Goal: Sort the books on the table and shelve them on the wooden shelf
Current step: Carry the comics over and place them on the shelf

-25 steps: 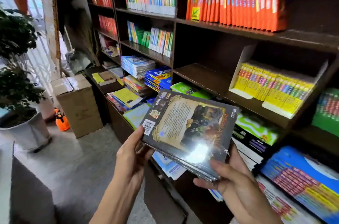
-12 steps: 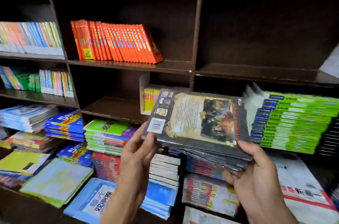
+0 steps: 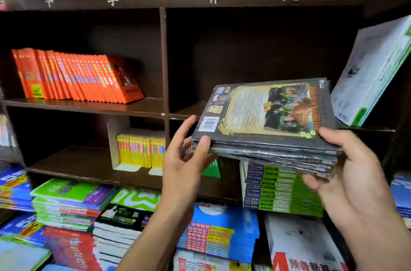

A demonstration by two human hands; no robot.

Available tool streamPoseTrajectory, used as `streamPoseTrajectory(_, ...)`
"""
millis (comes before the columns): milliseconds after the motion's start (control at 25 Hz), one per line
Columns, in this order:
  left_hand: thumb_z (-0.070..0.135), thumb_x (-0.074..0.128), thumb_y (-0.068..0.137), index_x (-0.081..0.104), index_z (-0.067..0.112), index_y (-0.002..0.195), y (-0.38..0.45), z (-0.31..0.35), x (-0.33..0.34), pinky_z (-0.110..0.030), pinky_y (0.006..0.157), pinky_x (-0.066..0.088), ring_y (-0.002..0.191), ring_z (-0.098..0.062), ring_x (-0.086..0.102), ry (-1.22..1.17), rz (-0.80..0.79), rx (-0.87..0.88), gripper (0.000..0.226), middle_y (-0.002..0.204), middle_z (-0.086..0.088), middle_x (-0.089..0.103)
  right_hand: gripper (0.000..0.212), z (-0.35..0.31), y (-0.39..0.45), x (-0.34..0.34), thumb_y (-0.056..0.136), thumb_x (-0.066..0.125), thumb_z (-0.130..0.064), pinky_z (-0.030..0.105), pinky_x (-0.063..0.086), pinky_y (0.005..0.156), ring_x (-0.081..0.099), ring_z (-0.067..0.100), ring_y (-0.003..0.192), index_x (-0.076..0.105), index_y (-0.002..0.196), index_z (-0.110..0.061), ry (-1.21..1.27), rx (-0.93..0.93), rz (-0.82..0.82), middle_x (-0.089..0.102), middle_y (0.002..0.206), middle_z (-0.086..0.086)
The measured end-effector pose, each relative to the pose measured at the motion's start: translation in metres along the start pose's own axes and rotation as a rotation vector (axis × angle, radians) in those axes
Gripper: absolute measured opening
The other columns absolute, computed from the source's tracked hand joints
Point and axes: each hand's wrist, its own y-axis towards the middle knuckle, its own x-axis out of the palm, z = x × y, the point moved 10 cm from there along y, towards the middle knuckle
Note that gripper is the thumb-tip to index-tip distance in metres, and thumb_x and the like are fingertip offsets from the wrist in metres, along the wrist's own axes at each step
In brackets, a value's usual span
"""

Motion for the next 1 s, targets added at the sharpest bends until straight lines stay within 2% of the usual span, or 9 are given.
streamPoseTrajectory(80,0.013,0.073,0.087,0.068,0.033,0.123,0.024,-0.005,0.052,-0.029,0.084,0.059,0.097,-0.015,0.073,0.091,-0.087,0.038,0.04,0.114,-0.001,0.075,0.017,-0.034,0.034,-0.022,0.087,0.061,-0.023,0.021,0.029,0.031,0.056,0.012,0.048,0.072,0.074,-0.021,-0.013,-0.055,0.019,0.067,0.07,-0.001)
streamPoseTrajectory(160,-0.003,0.078,0.079,0.062,0.027,0.132,0.045,-0.021,0.107,-0.021,0.08,0.057,0.09,-0.009,0.073,0.176,-0.221,0.024,0.063,0.113,0.001,0.075,0.017,-0.068,0.067,-0.042,0.085,0.065,-0.023,0.02,0.028,0.031,0.054,0.011,0.045,0.071,0.07,-0.02,-0.067,-0.117,0.051,0.066,0.067,-0.002)
streamPoseTrajectory(280,-0.012,0.078,0.075,0.052,0.023,0.143,0.07,-0.043,0.168,-0.027,0.088,0.058,0.092,-0.008,0.07,0.289,-0.339,0.042,0.081,0.121,0.001,0.072,0.02,-0.112,0.11,-0.069,0.08,0.069,-0.024,0.015,0.026,0.032,0.049,0.009,0.037,0.065,0.061,-0.019,-0.142,-0.184,0.143,0.061,0.054,-0.006)
streamPoseTrajectory(360,0.0,0.079,0.079,0.053,0.029,0.143,0.091,-0.049,0.194,-0.036,0.101,0.053,0.105,-0.008,0.069,0.48,-0.307,0.151,0.076,0.126,0.005,0.07,0.022,-0.133,0.139,-0.08,0.077,0.071,-0.025,0.012,0.025,0.034,0.043,0.008,0.031,0.057,0.061,-0.019,-0.166,-0.194,0.185,0.054,0.045,-0.008)
streamPoseTrajectory(480,0.029,0.084,0.076,0.053,0.041,0.14,0.117,-0.059,0.222,-0.033,0.106,0.047,0.125,-0.008,0.06,0.887,-0.293,0.253,0.073,0.13,0.009,0.068,0.026,-0.151,0.179,-0.086,0.07,0.075,-0.024,0.01,0.025,0.038,0.04,0.007,0.026,0.052,0.059,-0.018,-0.266,-0.212,0.259,0.05,0.037,-0.01)
streamPoseTrajectory(600,0.039,0.085,0.073,0.053,0.04,0.141,0.133,-0.086,0.24,-0.034,0.107,0.046,0.129,-0.011,0.057,0.953,-0.37,0.193,0.074,0.131,0.006,0.068,0.025,-0.16,0.207,-0.084,0.069,0.075,-0.018,0.01,0.027,0.037,0.042,0.007,0.027,0.052,0.059,-0.017,-0.385,-0.252,0.301,0.049,0.037,-0.01)
streamPoseTrajectory(760,0.036,0.082,0.079,0.052,0.034,0.143,0.137,-0.116,0.269,-0.036,0.112,0.041,0.134,-0.016,0.053,0.897,-0.557,0.131,0.071,0.133,0.006,0.067,0.008,-0.173,0.23,-0.082,0.065,0.072,-0.021,0.012,0.032,0.033,0.049,0.014,0.042,0.065,0.066,-0.018,-0.592,-0.284,0.319,0.058,0.059,-0.001)
streamPoseTrajectory(840,0.036,0.081,0.079,0.053,0.033,0.143,0.137,-0.123,0.281,-0.035,0.111,0.043,0.132,-0.017,0.055,0.882,-0.585,0.111,0.069,0.132,0.005,0.068,0.013,-0.184,0.238,-0.076,0.061,0.072,-0.024,0.017,0.039,0.033,0.055,0.017,0.046,0.07,0.072,-0.018,-0.73,-0.313,0.3,0.061,0.062,0.0)
streamPoseTrajectory(1000,0.051,0.074,0.081,0.056,0.038,0.138,0.128,-0.129,0.313,-0.037,0.102,0.049,0.123,-0.019,0.061,1.054,-0.656,0.193,0.061,0.125,0.002,0.071,0.023,-0.203,0.251,-0.06,0.064,0.071,-0.031,0.031,0.055,0.039,0.068,0.024,0.055,0.076,0.08,-0.015,-1.074,-0.379,0.363,0.07,0.075,0.003)
